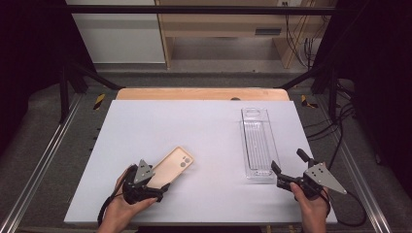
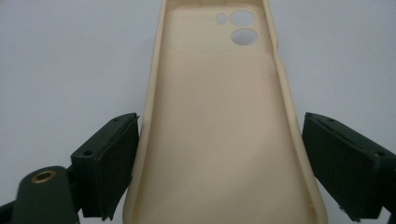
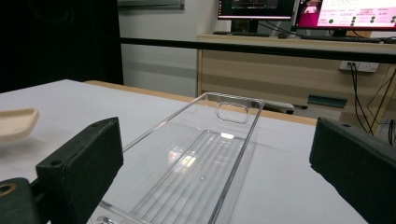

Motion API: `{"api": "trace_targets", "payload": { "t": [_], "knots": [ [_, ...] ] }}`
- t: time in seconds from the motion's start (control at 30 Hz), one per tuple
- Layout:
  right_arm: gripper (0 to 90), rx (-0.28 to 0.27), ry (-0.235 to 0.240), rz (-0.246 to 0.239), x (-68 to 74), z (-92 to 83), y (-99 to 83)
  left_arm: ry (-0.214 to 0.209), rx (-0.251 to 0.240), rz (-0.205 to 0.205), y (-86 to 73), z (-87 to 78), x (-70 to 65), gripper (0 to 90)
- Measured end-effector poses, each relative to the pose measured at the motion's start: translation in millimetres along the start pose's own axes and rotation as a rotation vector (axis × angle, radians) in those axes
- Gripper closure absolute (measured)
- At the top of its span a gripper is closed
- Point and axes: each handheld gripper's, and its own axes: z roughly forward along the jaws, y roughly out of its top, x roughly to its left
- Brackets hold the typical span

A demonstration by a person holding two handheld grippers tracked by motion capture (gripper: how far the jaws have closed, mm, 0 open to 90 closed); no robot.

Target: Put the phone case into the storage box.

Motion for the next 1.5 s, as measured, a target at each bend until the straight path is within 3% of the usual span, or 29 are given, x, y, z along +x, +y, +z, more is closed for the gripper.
{"api": "trace_targets", "payload": {
  "t": [0.07, 0.1, 0.13, 0.2, 0.37, 0.47, 0.73, 0.83, 0.9, 0.97, 1.1, 1.3, 1.5],
  "knots": [
    [2.8, 0.002, -0.004, -0.006, 1.8, 0.3, 1.3, 0.022, -0.054, 0.034, 12.5, 4.1, -2.4, 12.4],
    [2.6, 0.007, -0.007, -0.007, 2.1, 0.8, 1.5, 0.022, -0.054, 0.034, 12.5, 4.1, -2.4, 12.4],
    [2.4, 0.013, -0.007, 0.003, 2.7, 1.2, 2.2, 0.019, -0.102, 0.032, 20.5, 8.5, -3.2, 12.4],
    [2.2, 0.021, -0.019, 0.020, 4.3, 2.5, 5.4, 0.026, -0.138, 0.048, 27.7, 13.0, -4.5, 12.4],
    [3.2, 0.076, -0.045, 0.025, 14.4, 8.5, 21.6, 0.053, -0.223, 0.082, 33.2, 17.7, -9.9, 12.3],
    [3.2, 0.127, -0.056, 0.007, 28.4, 15.4, 30.4, 0.064, -0.232, 0.089, 29.1, 14.3, -18.1, 12.3],
    [4.0, 0.197, 0.017, 0.002, 67.6, 46.1, 49.8, 0.100, -0.254, 0.139, 27.1, 7.2, -26.6, 12.3],
    [5.9, 0.241, 0.048, -0.008, 78.4, 59.6, 52.5, 0.111, -0.266, 0.135, 25.4, 5.7, -26.7, 12.3],
    [6.5, 0.266, 0.075, 0.022, 83.4, 67.3, 52.2, 0.117, -0.278, 0.130, 23.7, 3.7, -27.3, 12.3],
    [6.6, 0.274, 0.091, 0.043, 89.1, 74.4, 50.8, 0.125, -0.288, 0.133, 22.7, 1.4, -28.6, 12.3],
    [7.4, 0.288, 0.099, 0.043, 100.5, 85.2, 54.7, 0.133, -0.308, 0.143, 23.6, -0.1, -31.8, 12.3],
    [8.5, 0.256, 0.089, 0.023, 113.3, 94.7, 69.3, 0.141, -0.324, 0.142, 22.9, -1.8, -33.0, 12.2],
    [12.8, 0.284, 0.094, 0.027, 122.6, 109.8, 76.5, 0.135, -0.323, 0.147, 23.7, 0.6, -35.6, 12.2]
  ]
}}
